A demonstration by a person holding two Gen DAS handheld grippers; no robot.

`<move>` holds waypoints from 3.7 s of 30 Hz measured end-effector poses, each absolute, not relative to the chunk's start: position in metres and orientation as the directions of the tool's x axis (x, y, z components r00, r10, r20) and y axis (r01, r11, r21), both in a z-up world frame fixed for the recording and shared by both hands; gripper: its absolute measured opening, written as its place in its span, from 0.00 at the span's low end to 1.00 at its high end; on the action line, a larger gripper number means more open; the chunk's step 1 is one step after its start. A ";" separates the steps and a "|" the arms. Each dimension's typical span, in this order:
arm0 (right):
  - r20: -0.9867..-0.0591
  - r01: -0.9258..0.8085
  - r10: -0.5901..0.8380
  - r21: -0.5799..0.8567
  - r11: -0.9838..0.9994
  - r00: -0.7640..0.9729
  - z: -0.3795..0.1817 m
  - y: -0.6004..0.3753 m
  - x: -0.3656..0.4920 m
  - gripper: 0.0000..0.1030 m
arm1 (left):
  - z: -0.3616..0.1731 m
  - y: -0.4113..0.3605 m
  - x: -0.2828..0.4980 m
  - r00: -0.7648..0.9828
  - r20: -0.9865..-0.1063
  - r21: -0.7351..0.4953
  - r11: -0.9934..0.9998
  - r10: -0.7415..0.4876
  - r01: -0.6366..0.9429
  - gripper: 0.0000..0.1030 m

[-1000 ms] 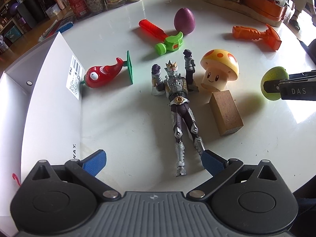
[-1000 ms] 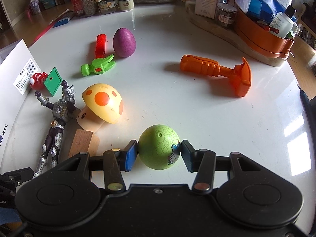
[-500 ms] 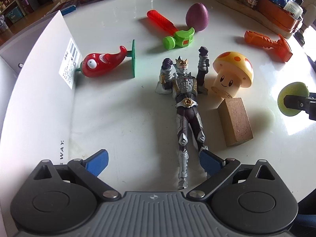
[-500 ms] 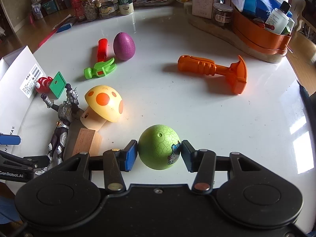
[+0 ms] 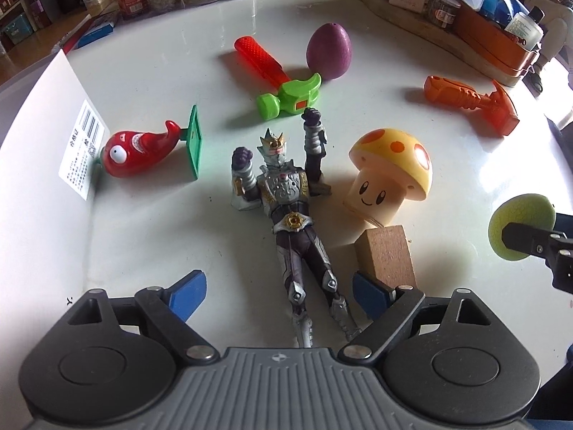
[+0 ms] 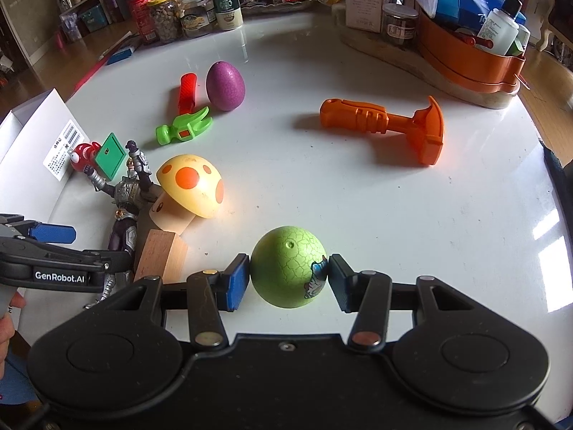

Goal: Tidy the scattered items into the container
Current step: 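Hold the green egg in the right tool while the left tool approaches the silver action figure, then close the left tool on the silver action figure's torso, then carry the action figure and green egg over the white box with both tools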

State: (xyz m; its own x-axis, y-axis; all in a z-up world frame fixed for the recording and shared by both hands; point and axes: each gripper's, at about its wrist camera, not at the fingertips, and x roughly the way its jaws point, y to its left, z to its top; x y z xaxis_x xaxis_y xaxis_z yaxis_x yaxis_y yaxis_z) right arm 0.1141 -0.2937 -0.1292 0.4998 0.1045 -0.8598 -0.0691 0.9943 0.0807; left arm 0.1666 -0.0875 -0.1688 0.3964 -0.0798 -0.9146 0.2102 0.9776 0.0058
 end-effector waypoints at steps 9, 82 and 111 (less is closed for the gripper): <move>-0.852 -0.080 0.121 0.093 0.992 0.509 -0.125 -0.293 0.110 0.48 | -0.193 -0.091 0.184 0.364 -0.930 0.010 0.988 -0.047 0.153 0.84; -0.840 -0.071 0.171 0.158 0.985 0.515 -0.118 -0.296 0.103 0.48 | -0.195 -0.096 0.163 0.423 -0.906 0.089 0.966 -0.023 0.242 0.88; -0.774 -0.127 0.189 0.140 0.982 0.604 -0.076 -0.274 0.104 0.48 | -0.081 -0.074 0.140 0.553 -0.830 0.050 0.977 -0.075 0.207 0.53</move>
State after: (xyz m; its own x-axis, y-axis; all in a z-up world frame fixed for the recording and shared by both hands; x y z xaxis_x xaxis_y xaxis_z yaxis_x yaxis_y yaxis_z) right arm 0.1037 -0.2737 -0.0756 0.6041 0.1886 -0.7743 -0.1266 0.9820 0.1404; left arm 0.1398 -0.0744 -0.0813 0.5530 -0.0746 -0.8298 0.2071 0.9770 0.0502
